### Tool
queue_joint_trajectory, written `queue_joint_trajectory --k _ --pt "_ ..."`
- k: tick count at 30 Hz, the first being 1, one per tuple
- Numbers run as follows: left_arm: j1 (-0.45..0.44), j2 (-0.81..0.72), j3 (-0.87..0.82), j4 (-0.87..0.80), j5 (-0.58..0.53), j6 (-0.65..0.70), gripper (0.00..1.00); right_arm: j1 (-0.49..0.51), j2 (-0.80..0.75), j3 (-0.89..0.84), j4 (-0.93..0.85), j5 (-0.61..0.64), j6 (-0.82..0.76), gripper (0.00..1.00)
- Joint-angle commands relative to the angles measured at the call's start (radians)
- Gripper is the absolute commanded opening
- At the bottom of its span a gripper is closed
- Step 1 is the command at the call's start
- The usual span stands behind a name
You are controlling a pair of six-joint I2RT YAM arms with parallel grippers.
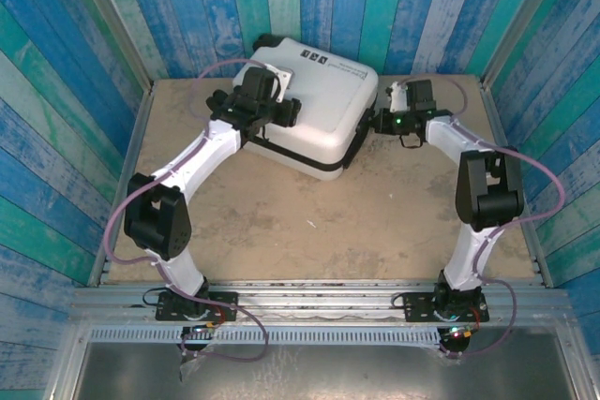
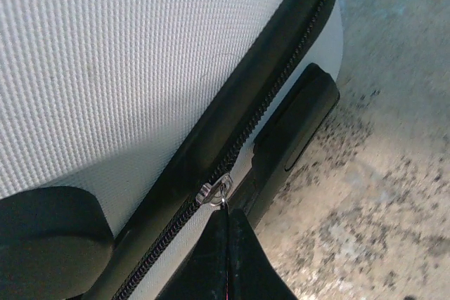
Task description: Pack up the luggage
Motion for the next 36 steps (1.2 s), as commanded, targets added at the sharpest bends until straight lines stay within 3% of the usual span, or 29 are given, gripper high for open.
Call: queue_joint_trajectory --k 1,10,16,19,22,25,29,36 --pt "0.013 0.116 -0.145 -0.440 -0.013 -0.068 0.73 -0.060 0.023 0.039 -0.061 0.077 -0.041 0.00" --pt "0.012 0.083 -0.150 -0.421 -0.015 -0.070 0.73 -0.059 0.024 0.070 -0.057 0.107 -0.150 0.03" --pt "0.011 0.075 -0.166 -0.410 -0.013 -0.079 0.73 -0.060 0.024 0.111 -0.068 0.107 -0.210 0.14" --pt "0.011 0.052 -0.176 -0.399 -0.019 -0.085 0.73 -0.061 -0.005 0.079 -0.050 0.054 -0.257 0.30" --pt "0.009 0.012 -0.184 -0.379 -0.026 -0.085 0.74 -0.061 -0.052 -0.008 0.019 -0.045 -0.353 0.44" --pt "0.008 -0.033 -0.182 -0.357 -0.029 -0.079 0.74 -0.057 -0.099 -0.080 0.058 -0.118 -0.502 0.51" --pt "0.006 -0.092 -0.180 -0.322 -0.019 -0.071 0.75 -0.058 -0.130 -0.117 0.037 -0.129 -0.761 0.55" --pt "-0.012 -0.236 -0.216 -0.197 0.038 -0.047 0.76 -0.075 -0.042 0.015 -0.095 -0.223 -0.965 0.57"
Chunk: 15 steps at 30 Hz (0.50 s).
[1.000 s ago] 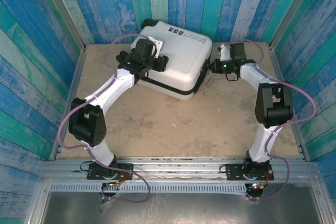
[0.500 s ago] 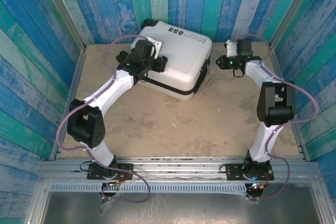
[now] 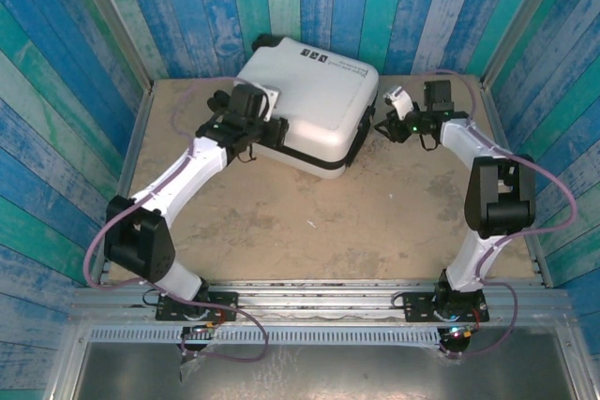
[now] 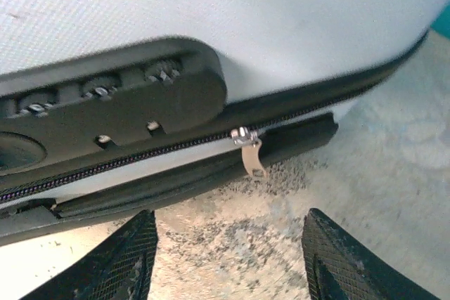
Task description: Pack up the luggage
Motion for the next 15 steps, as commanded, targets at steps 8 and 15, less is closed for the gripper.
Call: queue_joint_trajectory --k 8,15 --pt "-0.023 -0.147 -0.076 0.000 0.066 0.006 0.79 -0.007 0.162 0.189 -0.134 -0.171 -0.211 0.57" --pt "-0.023 -0.258 -0.143 0.116 0.072 -0.021 0.83 -0.008 0.214 0.210 -0.151 -0.170 -0.224 0.57"
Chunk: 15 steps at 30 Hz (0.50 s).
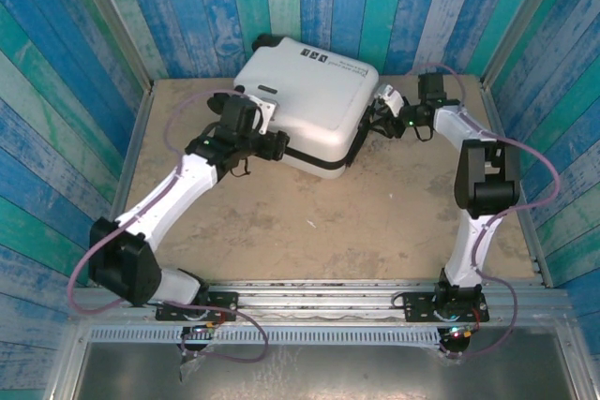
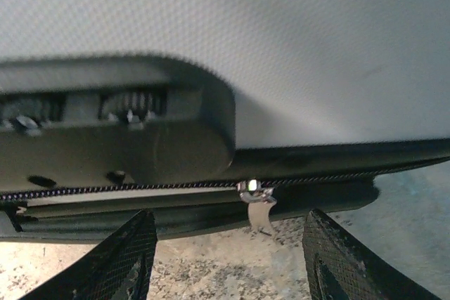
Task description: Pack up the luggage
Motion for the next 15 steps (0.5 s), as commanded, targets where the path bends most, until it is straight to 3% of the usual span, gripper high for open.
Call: queue_joint_trajectory --k 1,15 --pt "-0.006 -0.106 -0.030 0.097 0.020 -0.020 0.83 -0.004 0.026 0.029 -0.039 -0.033 -0.025 0.57" --pt "-0.004 -0.220 -0.129 0.254 0.044 -0.033 0.83 0.010 0.095 0.116 -0.018 -0.010 0.015 0.49"
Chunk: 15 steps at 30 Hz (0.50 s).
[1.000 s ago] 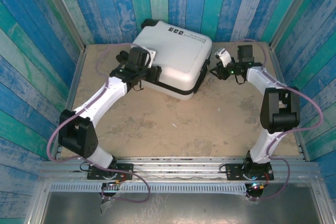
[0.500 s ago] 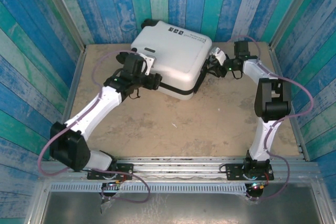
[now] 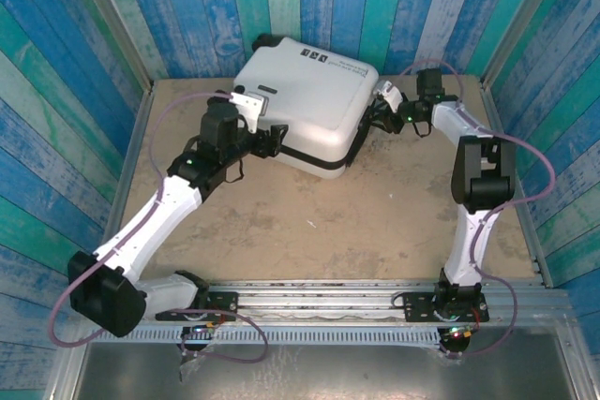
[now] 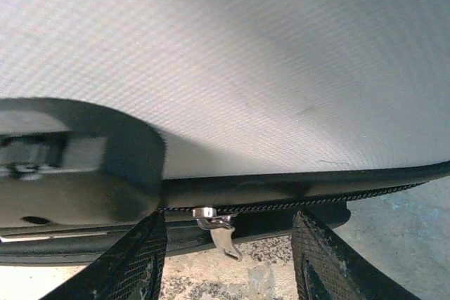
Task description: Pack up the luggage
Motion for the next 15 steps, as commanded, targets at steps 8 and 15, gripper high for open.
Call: queue_joint_trajectory --k 8,15 --pt "-0.004 -0.134 -0.073 0.123 0.012 0.000 0.82 0.035 0.060 0.077 -0.025 0.072 0.070 0.16" --pt "-0.007 -0.250 -0.179 0.249 0.102 0.068 0.79 0.029 0.051 0.110 0.023 0.254 0.299 0.00"
